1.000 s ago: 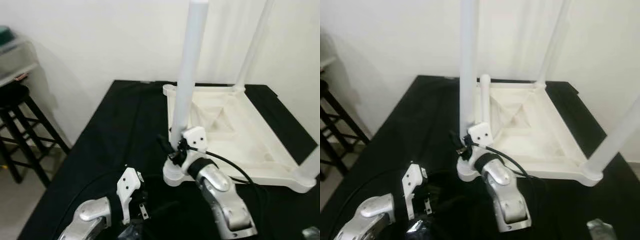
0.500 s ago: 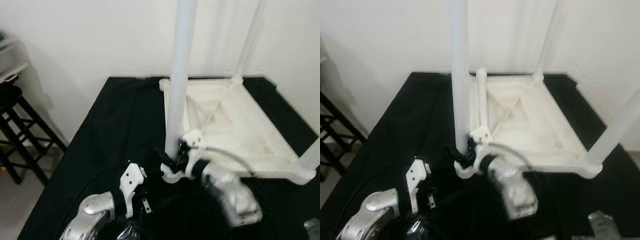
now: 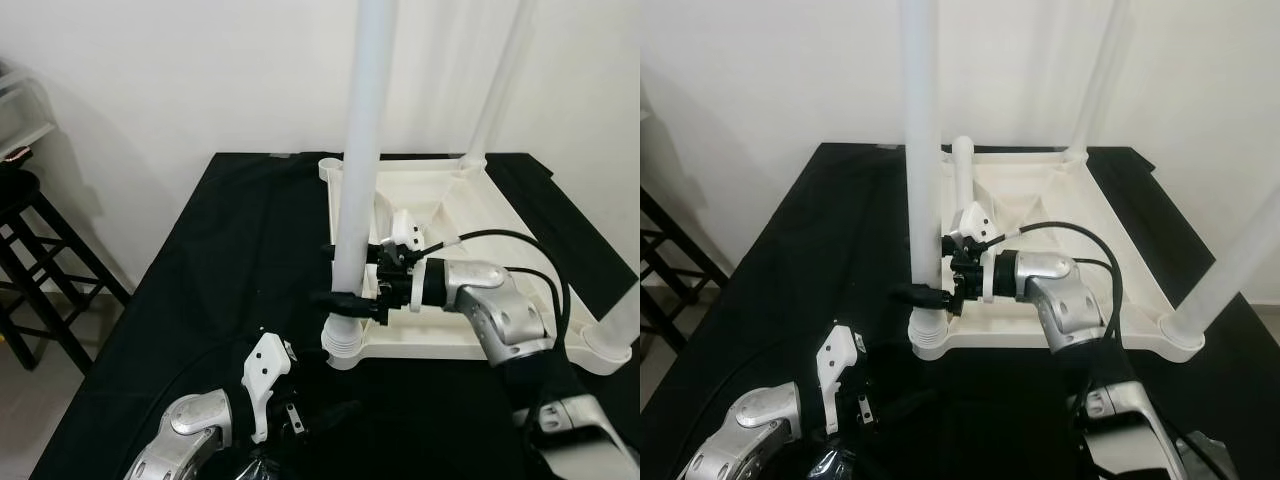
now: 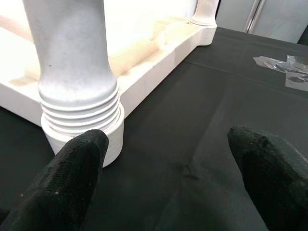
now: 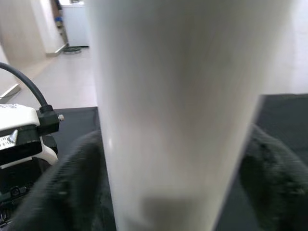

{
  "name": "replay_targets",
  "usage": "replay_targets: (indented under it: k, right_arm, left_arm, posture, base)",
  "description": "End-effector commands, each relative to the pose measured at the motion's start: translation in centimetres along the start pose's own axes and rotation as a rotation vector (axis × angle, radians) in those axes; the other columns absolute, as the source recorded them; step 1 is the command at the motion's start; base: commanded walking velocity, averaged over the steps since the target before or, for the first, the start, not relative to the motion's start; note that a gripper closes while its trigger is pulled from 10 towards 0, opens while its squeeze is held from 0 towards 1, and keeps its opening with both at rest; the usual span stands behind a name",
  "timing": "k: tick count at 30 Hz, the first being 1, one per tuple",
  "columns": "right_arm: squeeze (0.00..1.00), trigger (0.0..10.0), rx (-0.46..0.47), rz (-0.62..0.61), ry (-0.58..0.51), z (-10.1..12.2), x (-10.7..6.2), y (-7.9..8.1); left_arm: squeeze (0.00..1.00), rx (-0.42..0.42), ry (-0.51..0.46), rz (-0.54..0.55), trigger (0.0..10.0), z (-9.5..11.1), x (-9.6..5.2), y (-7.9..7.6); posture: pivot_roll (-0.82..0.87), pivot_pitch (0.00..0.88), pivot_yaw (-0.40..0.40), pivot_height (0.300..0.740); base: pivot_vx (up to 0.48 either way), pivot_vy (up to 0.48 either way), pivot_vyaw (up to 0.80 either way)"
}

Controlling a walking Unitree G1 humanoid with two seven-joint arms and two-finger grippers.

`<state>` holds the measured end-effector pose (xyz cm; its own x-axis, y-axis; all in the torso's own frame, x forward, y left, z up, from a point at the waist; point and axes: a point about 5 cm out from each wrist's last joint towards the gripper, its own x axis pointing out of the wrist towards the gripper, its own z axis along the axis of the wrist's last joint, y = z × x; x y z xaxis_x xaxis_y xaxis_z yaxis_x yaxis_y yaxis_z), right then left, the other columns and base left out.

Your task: Building children table

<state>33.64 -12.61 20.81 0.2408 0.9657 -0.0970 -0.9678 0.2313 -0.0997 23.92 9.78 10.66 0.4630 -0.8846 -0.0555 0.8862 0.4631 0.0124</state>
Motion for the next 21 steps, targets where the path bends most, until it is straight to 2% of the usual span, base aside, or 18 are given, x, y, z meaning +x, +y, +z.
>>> replay_targets:
  k: [1,6,9,15,17,20,21]
  right_arm:
    - [0.00,0.0,0.008,0.013,-0.022,0.1,-0.2,-0.3]
    - [0.00,0.0,0.011,0.028,-0.026,0.0,-0.5,-0.4]
    - [0.00,0.0,0.025,0.043,-0.035,-0.9,-1.5,0.0]
    - [0.00,0.0,0.014,-0.031,-0.034,-1.7,-2.7,0.1]
    - [0.00,0.0,0.025,-0.148,-0.005,-2.6,-3.3,0.8]
    - [0.00,0.0,0.031,-0.194,0.008,-3.1,-3.3,1.2]
    - [0.00,0.0,0.065,-0.320,0.026,-4.1,-2.5,1.7]
  left_arm:
    - [0.00,0.003,0.003,-0.010,10.0,-0.2,0.2,-0.2]
    - [0.00,0.002,0.002,-0.011,10.0,-0.2,0.2,-0.2]
    - [0.00,-0.004,0.001,-0.017,10.0,-0.3,0.2,-0.3]
    - [0.00,-0.006,0.002,-0.022,10.0,-0.3,0.1,-0.3]
    - [0.00,-0.008,-0.001,-0.021,10.0,-0.2,0.0,-0.3]
    - [0.00,-0.009,-0.003,-0.020,10.0,-0.2,-0.1,-0.3]
    - [0.00,-0.010,-0.004,-0.019,10.0,-0.2,-0.2,-0.2]
  posture:
    - [-0.04,0.007,-0.015,0.740]
    - [-0.04,0.005,-0.014,0.740]
    - [-0.04,0.004,-0.006,0.740]
    - [-0.05,0.008,0.000,0.740]
    - [-0.06,0.017,-0.001,0.740]
    - [-0.06,0.018,-0.001,0.740]
    - [-0.07,0.022,-0.004,0.740]
  base:
    - [0.000,0.000,0.00]
    - [0.000,0.000,0.00]
    - [0.000,0.000,0.00]
    - [0.000,0.000,0.00]
    - [0.000,0.000,0.00]
    - [0.000,0.000,0.00]
    - [0.000,0.000,0.00]
